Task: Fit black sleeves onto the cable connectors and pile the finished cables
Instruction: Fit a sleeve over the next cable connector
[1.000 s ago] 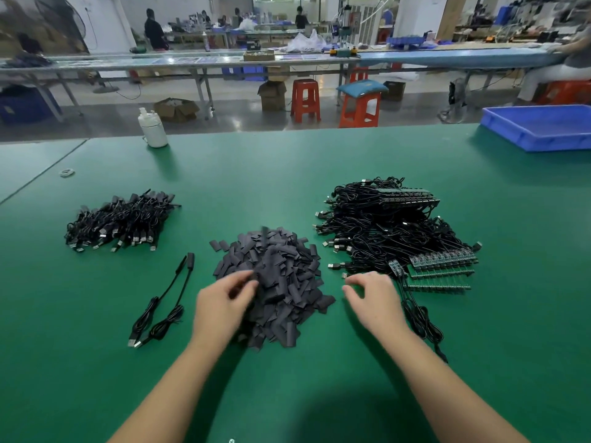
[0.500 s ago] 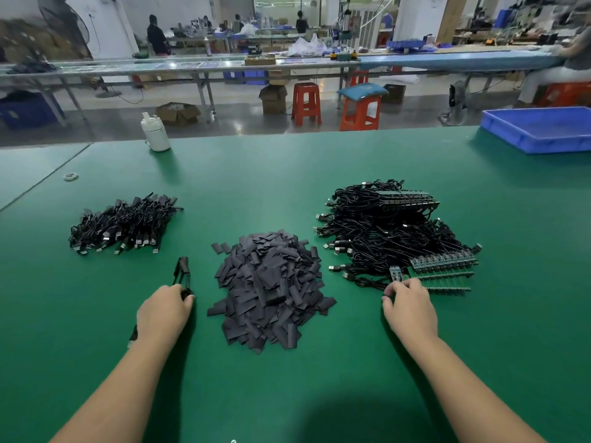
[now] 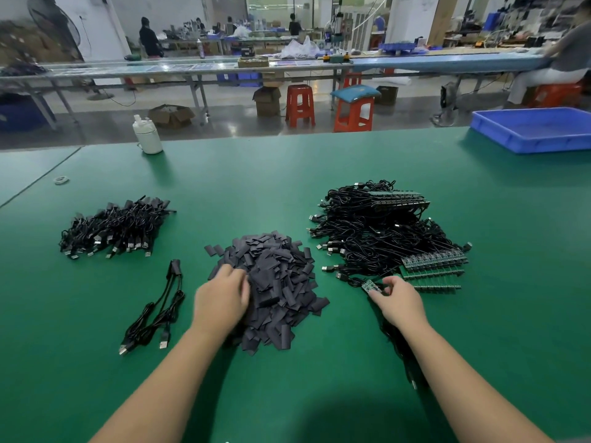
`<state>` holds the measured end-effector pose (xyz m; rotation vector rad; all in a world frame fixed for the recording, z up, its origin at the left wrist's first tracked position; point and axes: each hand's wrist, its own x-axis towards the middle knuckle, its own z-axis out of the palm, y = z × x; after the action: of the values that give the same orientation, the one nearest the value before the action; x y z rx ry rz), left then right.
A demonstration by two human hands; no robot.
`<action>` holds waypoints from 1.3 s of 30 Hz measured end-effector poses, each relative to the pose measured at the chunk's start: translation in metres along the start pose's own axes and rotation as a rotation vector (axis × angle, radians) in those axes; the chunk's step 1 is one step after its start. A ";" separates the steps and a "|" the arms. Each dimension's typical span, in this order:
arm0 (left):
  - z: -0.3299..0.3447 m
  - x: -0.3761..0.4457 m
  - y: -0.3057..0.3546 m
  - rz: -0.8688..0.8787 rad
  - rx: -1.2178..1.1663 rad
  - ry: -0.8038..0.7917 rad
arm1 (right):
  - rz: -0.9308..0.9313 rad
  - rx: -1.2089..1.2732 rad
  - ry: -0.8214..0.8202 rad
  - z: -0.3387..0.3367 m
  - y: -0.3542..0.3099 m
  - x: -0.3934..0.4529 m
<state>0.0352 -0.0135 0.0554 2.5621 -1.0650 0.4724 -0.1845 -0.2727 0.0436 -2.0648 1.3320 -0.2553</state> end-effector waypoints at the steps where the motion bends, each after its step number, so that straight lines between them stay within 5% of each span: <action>1: 0.002 -0.002 0.014 0.045 -0.008 -0.047 | -0.009 -0.094 0.016 0.001 -0.001 -0.001; 7: 0.010 -0.013 0.077 0.174 -0.160 -0.159 | 0.005 -0.070 0.062 0.005 -0.006 -0.002; 11: 0.013 -0.012 0.103 0.127 -0.380 -0.318 | -0.179 0.081 0.054 -0.001 -0.018 -0.008; 14: 0.012 -0.007 0.119 -0.084 -0.678 -0.429 | -0.317 0.292 -0.041 -0.002 -0.034 -0.016; 20: 0.005 0.001 0.139 -0.589 -1.204 -0.289 | -0.463 0.301 -0.098 0.001 -0.055 -0.038; 39: 0.002 -0.001 0.136 -0.527 -1.066 -0.253 | -0.394 0.320 -0.078 0.023 -0.057 -0.048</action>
<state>-0.0641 -0.1046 0.0765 1.7951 -0.4361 -0.4627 -0.1536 -0.2069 0.0699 -2.0185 0.7695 -0.5180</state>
